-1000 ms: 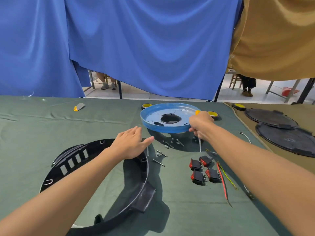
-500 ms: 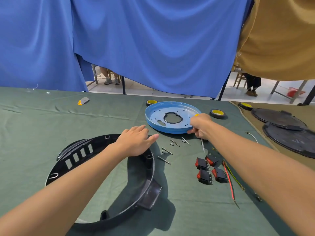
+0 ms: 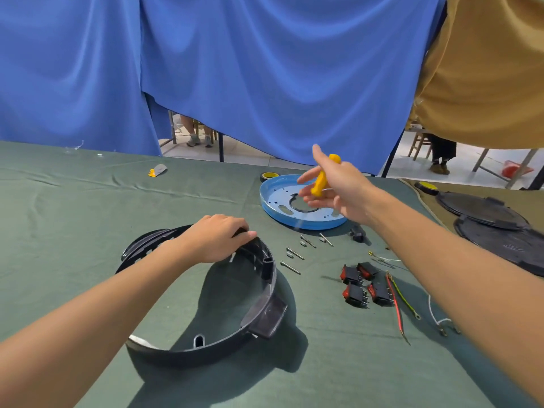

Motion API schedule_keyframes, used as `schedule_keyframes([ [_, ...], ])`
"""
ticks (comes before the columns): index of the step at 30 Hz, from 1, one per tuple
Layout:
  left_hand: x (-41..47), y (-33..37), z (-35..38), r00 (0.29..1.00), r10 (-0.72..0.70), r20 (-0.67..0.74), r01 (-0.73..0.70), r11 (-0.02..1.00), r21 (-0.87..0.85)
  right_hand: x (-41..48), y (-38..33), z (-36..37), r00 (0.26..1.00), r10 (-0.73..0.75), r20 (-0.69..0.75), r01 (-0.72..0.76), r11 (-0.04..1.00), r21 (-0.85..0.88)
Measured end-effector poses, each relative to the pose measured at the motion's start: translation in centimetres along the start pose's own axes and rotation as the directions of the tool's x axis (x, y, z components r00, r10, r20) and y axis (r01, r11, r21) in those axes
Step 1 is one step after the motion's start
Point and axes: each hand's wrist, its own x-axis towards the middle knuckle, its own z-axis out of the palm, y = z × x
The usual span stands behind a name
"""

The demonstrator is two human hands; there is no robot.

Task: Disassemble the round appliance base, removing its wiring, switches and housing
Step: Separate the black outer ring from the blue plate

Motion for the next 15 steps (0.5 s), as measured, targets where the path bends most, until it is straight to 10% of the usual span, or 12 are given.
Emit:
schedule_keyframes([
  [7, -0.7, 0.0, -0.1, 0.997, 0.023, -0.080, -0.019, 0.999, 0.047, -3.5, -1.2, 3.9, 0.927, -0.361, 0.098, 0.370, 0.850, -0.376],
  [15, -0.8, -0.2, -0.1, 0.997, 0.016, -0.071, -0.015, 1.000, 0.011, -4.6, 0.2, 5.8, 0.891, -0.434, 0.132, 0.427, 0.703, -0.570],
])
